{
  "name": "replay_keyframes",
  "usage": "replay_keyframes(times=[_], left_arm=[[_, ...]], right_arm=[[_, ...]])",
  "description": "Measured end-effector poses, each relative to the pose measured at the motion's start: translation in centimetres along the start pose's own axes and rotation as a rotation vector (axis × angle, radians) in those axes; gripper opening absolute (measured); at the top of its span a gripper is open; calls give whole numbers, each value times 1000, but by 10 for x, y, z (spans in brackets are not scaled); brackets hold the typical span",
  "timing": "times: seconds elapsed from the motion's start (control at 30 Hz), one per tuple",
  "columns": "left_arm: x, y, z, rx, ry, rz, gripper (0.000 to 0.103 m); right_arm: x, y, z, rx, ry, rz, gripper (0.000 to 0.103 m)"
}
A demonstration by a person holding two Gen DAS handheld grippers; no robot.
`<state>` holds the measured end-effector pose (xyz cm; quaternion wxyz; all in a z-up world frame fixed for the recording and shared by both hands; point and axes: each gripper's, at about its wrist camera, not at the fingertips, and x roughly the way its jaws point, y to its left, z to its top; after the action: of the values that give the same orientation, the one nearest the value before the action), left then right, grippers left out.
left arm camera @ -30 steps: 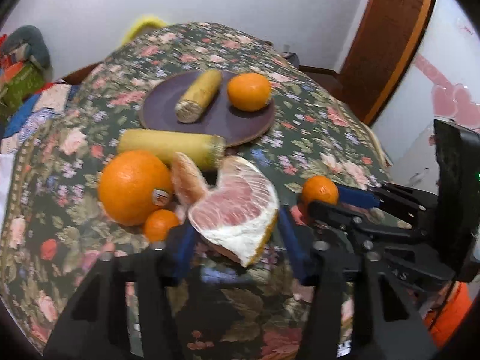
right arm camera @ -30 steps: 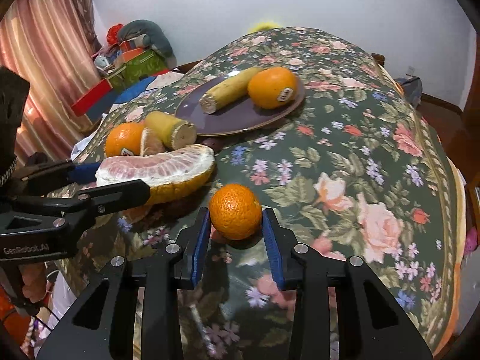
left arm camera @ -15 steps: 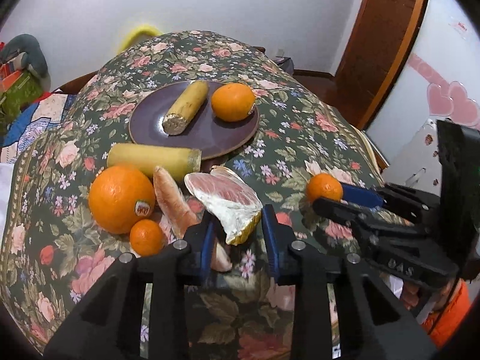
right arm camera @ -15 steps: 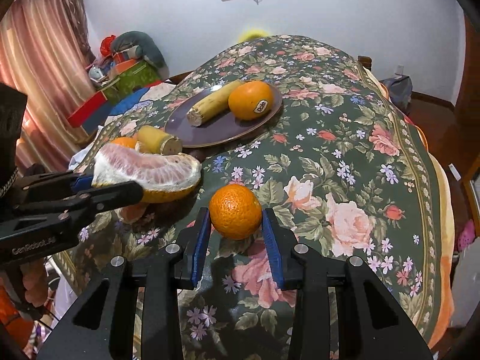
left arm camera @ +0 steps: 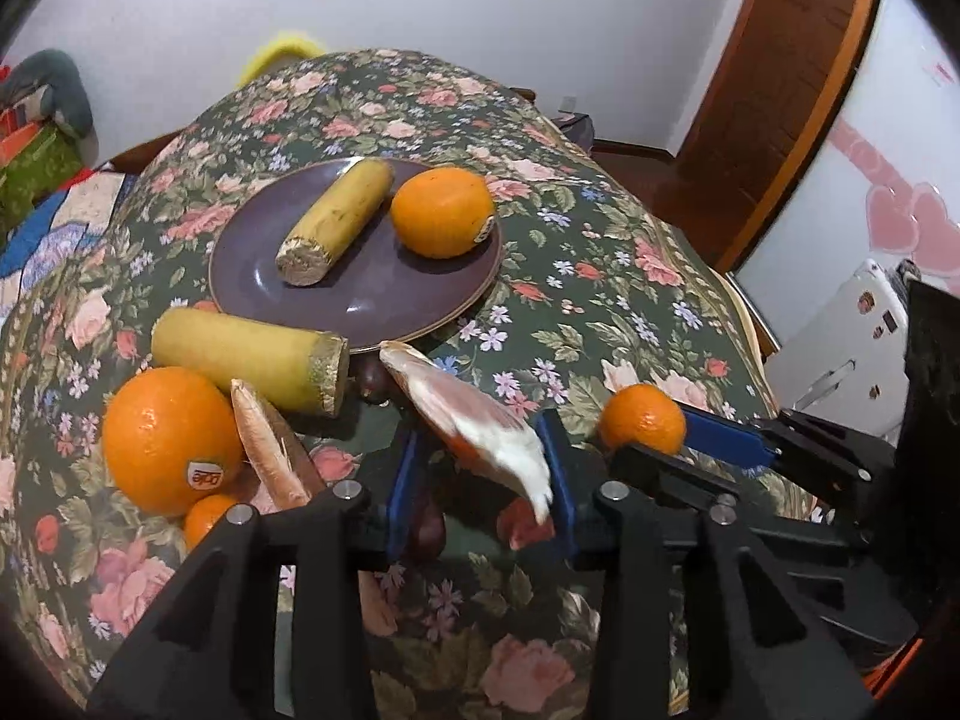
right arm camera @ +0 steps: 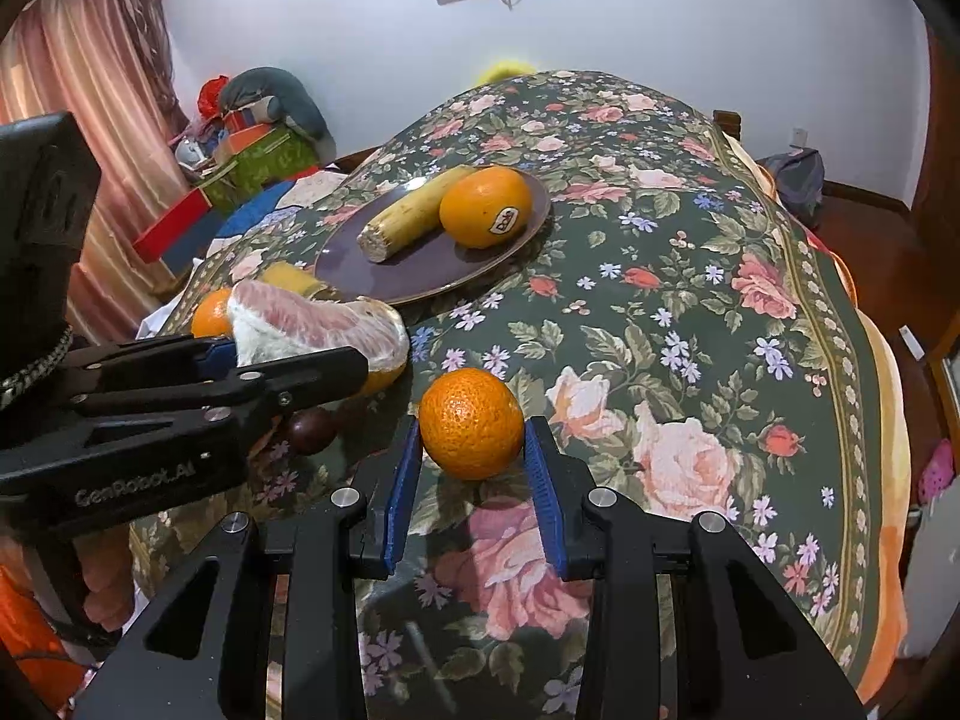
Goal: Organize fruits
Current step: 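Grasp a peeled pomelo segment with the left tool while the right tool holds the mandarin, then place the mandarin on the plate with the right tool while the left places the pomelo segment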
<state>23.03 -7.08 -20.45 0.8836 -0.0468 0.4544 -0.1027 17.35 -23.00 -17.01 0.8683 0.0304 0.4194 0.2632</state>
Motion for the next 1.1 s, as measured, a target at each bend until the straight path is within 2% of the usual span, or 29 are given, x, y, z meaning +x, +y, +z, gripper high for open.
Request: replay_keyframes(times=[0.13,0.23,0.33,0.7,0.8,1.1], left_arm=[[0,13,-1,-65,-5,-13,43],[4,21,-3,-83,-10,71,37],[7,31,-1,-122,7,9,34],[42,4,1,21,87,13,34],[46,0,1,44,78,39,32],[18,2,7,31,20,-8,23]], right_arm=[[-1,-3,1,5,-3,0,32],[1,-3,1,3,-2,4,32],[3,-1,1,-3,-1,3,32],[7,-6,0,7,7,-3,32],[5,-9,-1,11,6,-9,32],[-7,-13,8,15,-30,-28,32]])
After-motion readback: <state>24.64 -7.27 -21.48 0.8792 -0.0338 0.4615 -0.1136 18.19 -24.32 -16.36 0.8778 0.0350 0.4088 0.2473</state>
